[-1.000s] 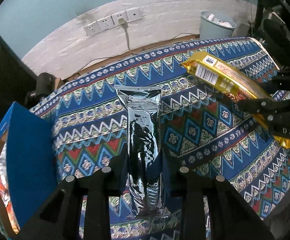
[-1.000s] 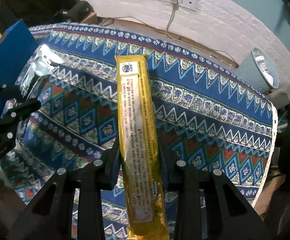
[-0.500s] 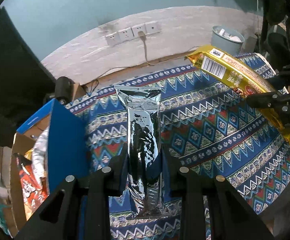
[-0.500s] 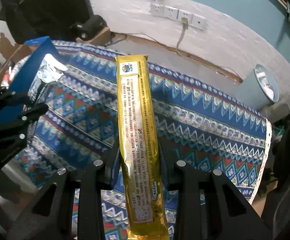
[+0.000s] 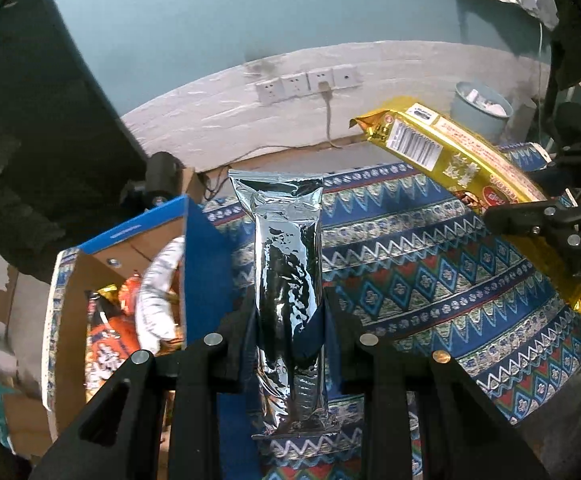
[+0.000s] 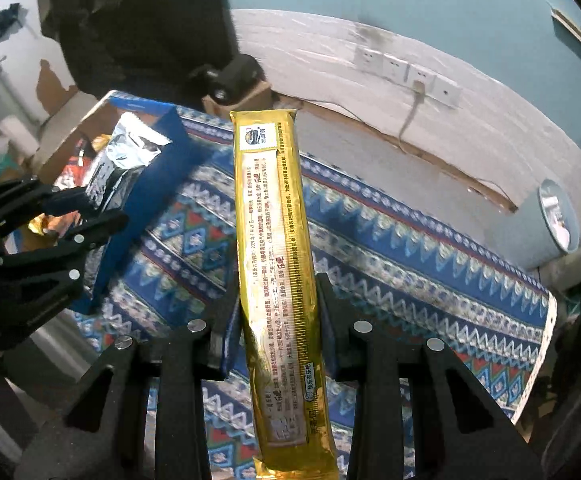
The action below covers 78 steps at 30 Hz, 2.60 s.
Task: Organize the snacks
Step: 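Lift both bars and carry them over the cardboard box, then open both grippers to drop the bars into the box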
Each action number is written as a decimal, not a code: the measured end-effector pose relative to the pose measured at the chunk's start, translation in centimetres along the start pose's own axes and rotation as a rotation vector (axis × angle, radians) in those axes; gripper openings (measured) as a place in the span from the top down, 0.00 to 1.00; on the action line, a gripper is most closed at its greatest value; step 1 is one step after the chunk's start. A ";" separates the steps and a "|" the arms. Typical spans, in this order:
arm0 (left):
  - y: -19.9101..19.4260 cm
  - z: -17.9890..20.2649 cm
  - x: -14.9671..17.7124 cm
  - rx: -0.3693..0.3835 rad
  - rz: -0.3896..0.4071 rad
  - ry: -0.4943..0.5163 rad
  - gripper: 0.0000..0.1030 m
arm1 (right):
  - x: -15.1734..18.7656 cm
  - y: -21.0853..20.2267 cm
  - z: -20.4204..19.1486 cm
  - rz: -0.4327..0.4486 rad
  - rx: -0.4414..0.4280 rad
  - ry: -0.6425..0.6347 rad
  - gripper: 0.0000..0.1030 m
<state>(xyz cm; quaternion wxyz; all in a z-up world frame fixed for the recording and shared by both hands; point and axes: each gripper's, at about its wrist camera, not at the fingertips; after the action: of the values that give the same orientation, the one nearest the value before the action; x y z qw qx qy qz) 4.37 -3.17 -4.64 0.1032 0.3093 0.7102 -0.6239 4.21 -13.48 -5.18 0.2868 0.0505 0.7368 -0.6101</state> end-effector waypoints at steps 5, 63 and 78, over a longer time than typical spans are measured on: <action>-1.1 -1.4 0.2 -0.020 0.024 -0.001 0.71 | -1.7 0.0 -2.0 0.011 -0.028 -0.024 0.69; -1.1 -20.6 7.6 -0.213 -0.015 -0.322 0.35 | -13.4 8.0 -21.4 -0.030 -0.195 -0.148 0.67; -5.6 -19.1 6.9 -0.249 0.081 -0.277 0.15 | -9.8 2.7 -19.3 0.094 -0.113 -0.217 0.31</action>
<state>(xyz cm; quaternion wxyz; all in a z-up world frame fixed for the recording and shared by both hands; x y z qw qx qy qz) 0.33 16.98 0.11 0.2627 0.2337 0.7479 -0.5631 6.57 7.79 -1.05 0.3956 0.0024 0.7315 -0.5553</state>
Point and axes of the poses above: each gripper's, at about its wrist camera, not at the fingertips, and y roughly the way its jaws point, z to its right, x to its underside, and after that the axes turned 1 degree about z, right-handed
